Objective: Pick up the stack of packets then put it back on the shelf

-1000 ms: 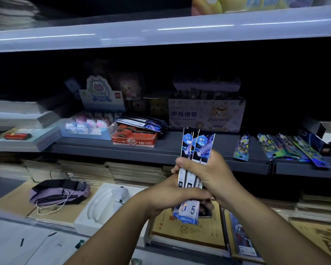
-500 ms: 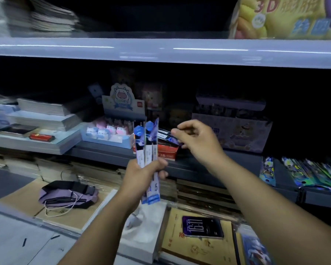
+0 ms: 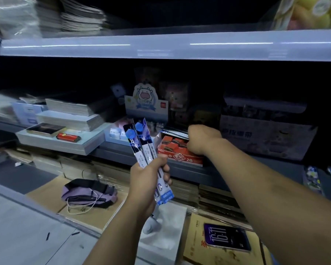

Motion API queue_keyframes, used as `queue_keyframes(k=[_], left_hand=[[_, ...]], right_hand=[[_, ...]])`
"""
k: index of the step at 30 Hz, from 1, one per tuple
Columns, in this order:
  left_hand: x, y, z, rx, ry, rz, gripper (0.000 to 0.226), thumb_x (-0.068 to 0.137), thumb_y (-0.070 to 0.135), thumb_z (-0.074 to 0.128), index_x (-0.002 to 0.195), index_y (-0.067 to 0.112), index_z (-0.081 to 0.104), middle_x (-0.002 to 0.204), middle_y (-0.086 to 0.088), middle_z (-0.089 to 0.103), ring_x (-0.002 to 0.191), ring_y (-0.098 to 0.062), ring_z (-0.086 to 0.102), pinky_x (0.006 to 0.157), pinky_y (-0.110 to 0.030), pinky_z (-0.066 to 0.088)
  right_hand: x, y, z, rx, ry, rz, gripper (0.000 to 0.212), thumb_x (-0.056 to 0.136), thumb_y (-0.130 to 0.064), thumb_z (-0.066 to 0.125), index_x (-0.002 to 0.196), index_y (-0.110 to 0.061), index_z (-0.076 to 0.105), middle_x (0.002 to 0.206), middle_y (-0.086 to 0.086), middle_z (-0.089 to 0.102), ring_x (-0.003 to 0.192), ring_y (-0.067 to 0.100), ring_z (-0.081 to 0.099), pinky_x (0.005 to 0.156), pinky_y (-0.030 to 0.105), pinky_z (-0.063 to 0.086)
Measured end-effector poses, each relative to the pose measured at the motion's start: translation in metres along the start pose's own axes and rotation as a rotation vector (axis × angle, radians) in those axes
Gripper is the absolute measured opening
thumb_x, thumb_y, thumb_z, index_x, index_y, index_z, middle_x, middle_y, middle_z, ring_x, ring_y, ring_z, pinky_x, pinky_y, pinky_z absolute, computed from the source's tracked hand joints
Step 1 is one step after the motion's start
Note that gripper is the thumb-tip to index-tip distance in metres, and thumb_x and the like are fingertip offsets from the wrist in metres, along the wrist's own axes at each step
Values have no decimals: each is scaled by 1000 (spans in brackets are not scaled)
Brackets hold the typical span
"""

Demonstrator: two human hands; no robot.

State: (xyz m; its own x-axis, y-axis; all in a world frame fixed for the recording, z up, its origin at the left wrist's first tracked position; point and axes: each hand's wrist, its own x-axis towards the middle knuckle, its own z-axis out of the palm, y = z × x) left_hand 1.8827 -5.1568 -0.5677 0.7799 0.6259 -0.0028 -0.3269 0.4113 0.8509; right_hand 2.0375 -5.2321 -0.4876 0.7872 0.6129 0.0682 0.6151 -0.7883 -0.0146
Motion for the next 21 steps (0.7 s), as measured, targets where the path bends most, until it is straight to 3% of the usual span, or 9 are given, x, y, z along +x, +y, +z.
queue_keyframes(k=[4, 8, 11, 18, 21], left_hand=[[1, -4, 2, 9, -10, -12, 8, 92, 3, 66, 86, 9, 64, 62, -9, 54, 48, -19, 44, 54, -32, 43], [0, -7, 6, 12, -22, -21, 9, 92, 3, 66, 86, 9, 64, 62, -9, 54, 48, -18, 45, 54, -32, 43], [-1, -9, 8, 26, -28, -20, 8, 92, 3, 66, 87, 9, 64, 62, -9, 55, 48, -18, 46, 54, -32, 44], [-5, -10, 12, 61, -35, -19, 5, 92, 2, 64, 90, 6, 62, 62, -10, 54, 48, -19, 45, 51, -31, 44], [-6, -10, 14, 80, -42, -27, 4, 93, 2, 64, 91, 5, 62, 61, -9, 53, 47, -19, 45, 50, -31, 44]], right_hand=[[3, -6, 6, -76, 33, -3, 4, 99, -18, 57, 102, -20, 56, 111, 4, 62, 94, 27, 59, 73, 34, 46], [2, -9, 10, -139, 72, 9, 31, 99, -18, 57, 130, -15, 56, 127, 6, 62, 112, 30, 63, 74, 36, 44], [-1, -8, 12, -156, 95, 2, 39, 98, -16, 57, 137, -13, 49, 131, 9, 59, 116, 32, 61, 76, 39, 42], [-11, 2, 7, -189, 135, -50, 40, 97, -7, 57, 136, -9, 46, 127, 12, 59, 110, 33, 62, 72, 40, 40], [-19, 15, 2, -176, 153, -55, 43, 95, -3, 57, 136, -8, 44, 121, 12, 61, 96, 31, 61, 69, 40, 42]])
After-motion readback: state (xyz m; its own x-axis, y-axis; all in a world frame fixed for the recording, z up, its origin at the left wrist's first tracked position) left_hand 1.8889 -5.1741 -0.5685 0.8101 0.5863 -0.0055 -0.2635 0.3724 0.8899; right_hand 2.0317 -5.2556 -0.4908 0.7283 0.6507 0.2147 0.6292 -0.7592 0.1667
